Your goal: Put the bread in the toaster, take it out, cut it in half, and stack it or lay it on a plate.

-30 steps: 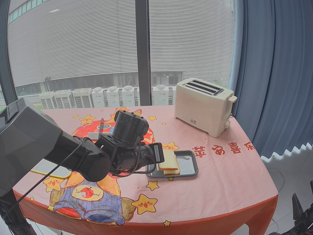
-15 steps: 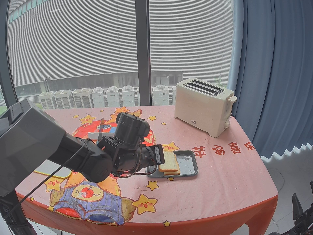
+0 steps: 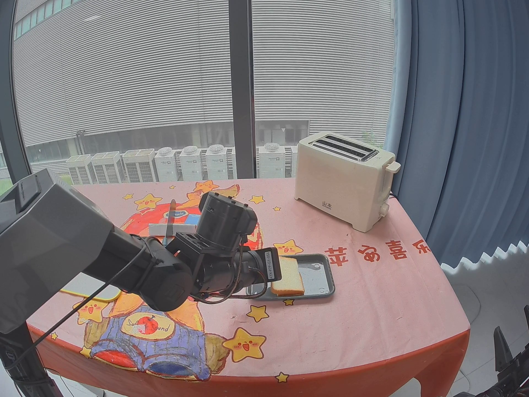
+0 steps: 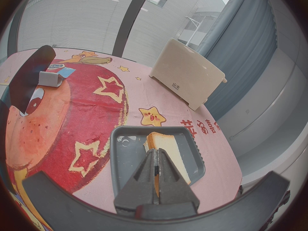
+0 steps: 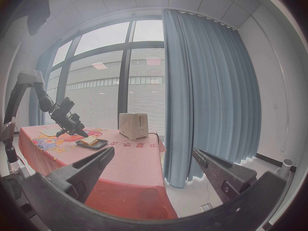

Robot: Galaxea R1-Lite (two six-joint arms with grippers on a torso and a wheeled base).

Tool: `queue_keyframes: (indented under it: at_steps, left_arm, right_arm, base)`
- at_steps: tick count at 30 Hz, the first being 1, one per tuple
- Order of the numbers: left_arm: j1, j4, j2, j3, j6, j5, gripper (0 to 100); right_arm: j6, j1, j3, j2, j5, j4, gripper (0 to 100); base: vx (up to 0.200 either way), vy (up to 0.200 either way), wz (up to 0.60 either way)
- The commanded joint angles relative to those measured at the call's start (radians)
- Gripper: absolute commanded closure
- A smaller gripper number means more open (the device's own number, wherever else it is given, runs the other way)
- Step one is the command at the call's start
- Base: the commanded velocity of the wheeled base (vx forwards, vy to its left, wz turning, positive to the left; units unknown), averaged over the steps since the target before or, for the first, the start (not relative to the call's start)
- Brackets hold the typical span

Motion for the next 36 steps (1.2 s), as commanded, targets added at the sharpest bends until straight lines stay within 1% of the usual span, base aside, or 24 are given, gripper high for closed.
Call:
queue_keyframes:
  at_steps: [1,2,9,11,16,36]
  left_arm:
    - [0.000,0.000,-0.002,0.002,0.000,-0.001,100]
    - [0.000,0.000,-0.002,0.002,0.000,-0.001,0]
    - [0.000,-0.016,-0.002,0.003,-0.002,0.000,0]
    - [0.000,-0.054,-0.002,0.020,-0.002,0.000,0]
    - [0.000,-0.091,-0.002,0.034,-0.003,0.000,0]
    - [-0.002,-0.092,-0.006,0.039,-0.003,-0.001,0]
  right_arm:
    - [-0.001,0.000,0.018,-0.015,0.000,0.000,0]
    - [-0.001,0.000,0.018,-0.015,0.000,0.000,0]
    - [-0.001,0.000,0.018,-0.015,0.000,0.000,0]
    - [-0.001,0.000,0.018,-0.015,0.000,0.000,0]
    - [-0.001,0.000,0.018,-0.015,0.000,0.000,0]
    - [-0.001,0.000,0.018,-0.015,0.000,0.000,0]
  base:
    - [0.000,0.000,0.00]
    - [0.000,0.000,0.00]
    - [0.000,0.000,0.00]
    - [0.000,0.000,0.00]
    - [0.000,0.000,0.00]
    - [0.000,0.000,0.00]
